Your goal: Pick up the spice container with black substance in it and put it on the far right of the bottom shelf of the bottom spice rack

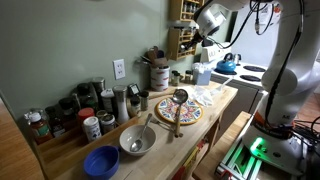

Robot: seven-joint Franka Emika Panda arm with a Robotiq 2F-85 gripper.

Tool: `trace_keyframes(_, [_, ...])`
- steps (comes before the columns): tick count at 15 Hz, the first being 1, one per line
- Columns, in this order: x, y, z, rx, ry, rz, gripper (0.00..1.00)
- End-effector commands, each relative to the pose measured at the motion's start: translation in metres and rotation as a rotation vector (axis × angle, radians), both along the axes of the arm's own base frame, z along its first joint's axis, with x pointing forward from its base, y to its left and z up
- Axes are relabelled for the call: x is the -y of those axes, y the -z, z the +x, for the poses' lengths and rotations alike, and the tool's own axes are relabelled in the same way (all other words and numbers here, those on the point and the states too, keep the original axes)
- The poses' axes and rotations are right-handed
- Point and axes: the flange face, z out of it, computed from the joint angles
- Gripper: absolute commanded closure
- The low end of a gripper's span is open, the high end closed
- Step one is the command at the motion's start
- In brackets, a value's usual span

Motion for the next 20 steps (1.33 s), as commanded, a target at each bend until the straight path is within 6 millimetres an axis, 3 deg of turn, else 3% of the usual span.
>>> trace_keyframes(1, [-0.006, -0.001, -0.015, -0.063, 0.004, 0.004, 1.00])
trace_keyframes(8, [-0.020, -0.009, -0.012, -0.072, -0.059, 0.035, 1.00])
trace_keyframes(16, [-0.027, 0.003, -0.009, -0.158, -0.101, 0.099, 1.00])
trace_keyframes(20, [-0.033, 0.000, -0.006, -0.139, -0.114, 0.104, 1.00])
